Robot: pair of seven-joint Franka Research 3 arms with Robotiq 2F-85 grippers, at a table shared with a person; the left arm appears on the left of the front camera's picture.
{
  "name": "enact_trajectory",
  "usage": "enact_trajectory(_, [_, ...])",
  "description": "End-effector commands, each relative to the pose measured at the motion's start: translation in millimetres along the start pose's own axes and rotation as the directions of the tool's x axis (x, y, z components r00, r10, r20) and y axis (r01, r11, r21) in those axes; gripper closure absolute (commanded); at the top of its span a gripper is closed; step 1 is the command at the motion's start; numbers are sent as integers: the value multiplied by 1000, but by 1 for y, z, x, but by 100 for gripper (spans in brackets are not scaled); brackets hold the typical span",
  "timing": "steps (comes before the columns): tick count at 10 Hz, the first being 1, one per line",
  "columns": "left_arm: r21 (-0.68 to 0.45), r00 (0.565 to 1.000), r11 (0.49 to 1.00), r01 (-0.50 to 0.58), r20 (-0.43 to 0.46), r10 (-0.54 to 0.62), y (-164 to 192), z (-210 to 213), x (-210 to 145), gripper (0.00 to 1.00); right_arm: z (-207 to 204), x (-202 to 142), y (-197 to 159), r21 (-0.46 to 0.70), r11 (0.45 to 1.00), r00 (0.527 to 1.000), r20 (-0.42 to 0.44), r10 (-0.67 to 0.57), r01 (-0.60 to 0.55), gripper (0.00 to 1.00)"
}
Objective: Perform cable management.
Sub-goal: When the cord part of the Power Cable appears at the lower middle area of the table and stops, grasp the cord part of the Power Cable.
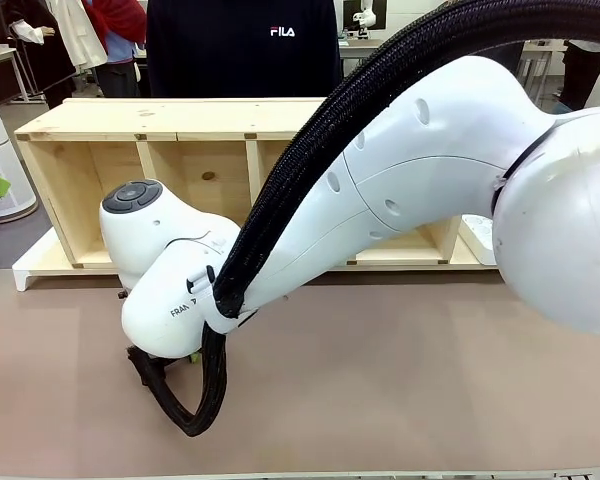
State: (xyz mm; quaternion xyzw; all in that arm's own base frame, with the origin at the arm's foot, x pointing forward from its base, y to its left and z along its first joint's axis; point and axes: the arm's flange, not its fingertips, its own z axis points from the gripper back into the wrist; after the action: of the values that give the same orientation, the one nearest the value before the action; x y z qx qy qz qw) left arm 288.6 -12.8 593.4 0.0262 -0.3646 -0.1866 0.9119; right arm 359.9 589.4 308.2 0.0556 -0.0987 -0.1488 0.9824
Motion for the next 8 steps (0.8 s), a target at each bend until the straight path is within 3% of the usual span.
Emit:
enact_trajectory(1, [2,1000,1000,-1,0,1,1,0,0,0,-1,-4,8,-25,998,999,3,-50,50,31])
enact_trajectory(2, [2,1000,1000,-1,0,1,1,0,0,0,0,-6,10,-27,998,998,-6,-58,57,55])
enact_trajectory(3, [2,1000,1000,-1,0,1,1,0,0,0,-1,-7,11,-31,997,998,-19,-65,65,42])
enact_trajectory(4, [2,1000,1000,-1,0,1,1,0,0,0,0,-8,12,-32,997,997,-35,-75,74,61])
enact_trajectory(5, [2,1000,1000,-1,0,1,1,0,0,0,0,-9,13,-26,996,996,-44,-83,82,48])
enact_trajectory(6, [2,1000,1000,-1,0,1,1,0,0,0,0,-9,14,-24,996,995,-54,-86,85,67])
enact_trajectory(7, [2,1000,1000,-1,0,1,1,0,0,0,-1,-10,15,-21,996,994,-64,-89,88,53])
enact_trajectory(8, [2,1000,1000,-1,0,1,1,0,0,0,-2,-9,15,-29,996,994,-67,-85,83,72])
